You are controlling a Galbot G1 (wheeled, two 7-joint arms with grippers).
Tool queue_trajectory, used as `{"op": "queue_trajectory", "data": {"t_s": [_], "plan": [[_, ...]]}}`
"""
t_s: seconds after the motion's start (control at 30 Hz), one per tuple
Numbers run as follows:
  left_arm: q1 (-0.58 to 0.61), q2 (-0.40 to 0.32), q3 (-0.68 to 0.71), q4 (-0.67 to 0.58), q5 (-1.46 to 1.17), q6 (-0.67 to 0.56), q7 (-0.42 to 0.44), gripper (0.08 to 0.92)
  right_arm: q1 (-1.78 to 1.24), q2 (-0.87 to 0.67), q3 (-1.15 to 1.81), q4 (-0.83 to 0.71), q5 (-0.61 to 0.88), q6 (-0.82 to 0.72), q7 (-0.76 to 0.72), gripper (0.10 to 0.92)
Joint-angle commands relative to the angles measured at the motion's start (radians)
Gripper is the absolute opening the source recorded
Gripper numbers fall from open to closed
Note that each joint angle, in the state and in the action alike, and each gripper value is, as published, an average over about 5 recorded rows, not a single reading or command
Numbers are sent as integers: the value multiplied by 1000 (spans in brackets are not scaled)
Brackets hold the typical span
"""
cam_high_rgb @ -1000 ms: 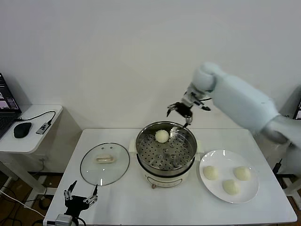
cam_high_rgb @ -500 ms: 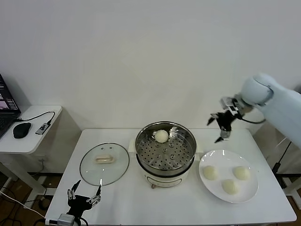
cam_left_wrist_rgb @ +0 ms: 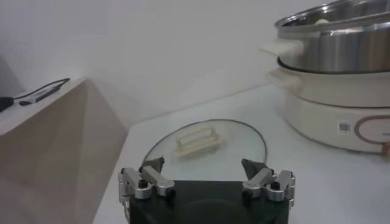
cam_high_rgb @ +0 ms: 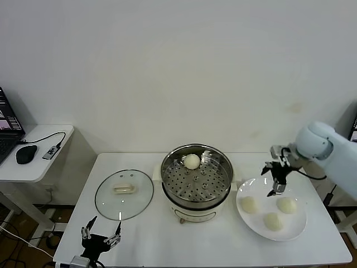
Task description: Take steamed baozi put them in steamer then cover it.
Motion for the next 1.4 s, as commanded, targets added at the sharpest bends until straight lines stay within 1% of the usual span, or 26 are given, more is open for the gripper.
{"op": "queue_trajectory", "data": {"t_s": [0.03, 0.37, 1.4], "plan": [[2, 0, 1, 1, 0, -1, -1, 823, -108, 23, 30, 1, -39, -12, 107, 823], [0, 0, -2, 11, 3, -1, 0, 823, -148, 101, 29, -45, -59, -5, 132, 823], [-13, 0, 3, 36, 6, -1, 3, 823, -211, 151, 43, -103, -110, 11, 185, 823]]}}
